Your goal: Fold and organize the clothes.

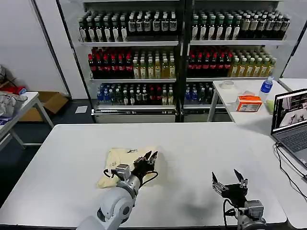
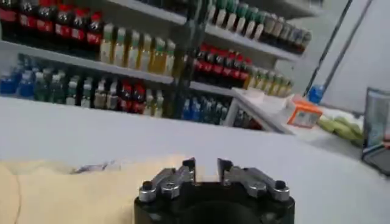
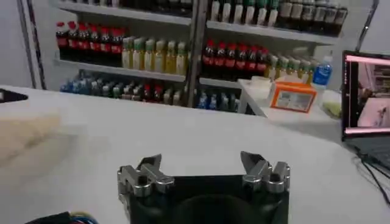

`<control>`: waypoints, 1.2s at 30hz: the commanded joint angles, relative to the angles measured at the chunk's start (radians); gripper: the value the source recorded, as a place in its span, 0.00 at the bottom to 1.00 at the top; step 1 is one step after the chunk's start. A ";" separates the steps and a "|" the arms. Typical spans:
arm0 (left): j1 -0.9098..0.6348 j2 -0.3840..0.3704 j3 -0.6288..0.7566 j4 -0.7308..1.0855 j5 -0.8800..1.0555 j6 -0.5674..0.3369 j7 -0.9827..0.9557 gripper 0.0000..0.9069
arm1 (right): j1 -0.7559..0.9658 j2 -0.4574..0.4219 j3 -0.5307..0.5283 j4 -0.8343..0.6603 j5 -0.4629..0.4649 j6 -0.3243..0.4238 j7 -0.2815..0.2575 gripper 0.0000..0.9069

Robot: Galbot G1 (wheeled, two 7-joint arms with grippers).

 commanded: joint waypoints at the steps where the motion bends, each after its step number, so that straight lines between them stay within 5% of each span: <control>1: 0.108 0.027 -0.059 -0.139 -0.005 -0.144 0.038 1.00 | 0.034 -0.009 -0.017 0.008 -0.006 0.095 -0.067 1.00; 4: 0.193 0.053 -0.160 -0.236 0.058 -0.148 0.042 1.00 | 0.059 -0.008 -0.034 0.005 -0.013 0.124 -0.079 1.00; 9: 0.452 0.136 -0.551 -0.332 0.153 -0.173 0.052 1.00 | 0.082 -0.004 -0.056 -0.001 -0.025 0.150 -0.091 1.00; 14: 0.632 0.140 -0.804 -0.383 0.194 -0.201 0.075 1.00 | 0.101 0.010 -0.075 -0.013 -0.026 0.182 -0.091 1.00; 36: 0.702 0.061 -0.782 -0.426 0.242 -0.192 0.177 1.00 | 0.096 0.038 -0.091 0.010 -0.093 0.150 -0.080 1.00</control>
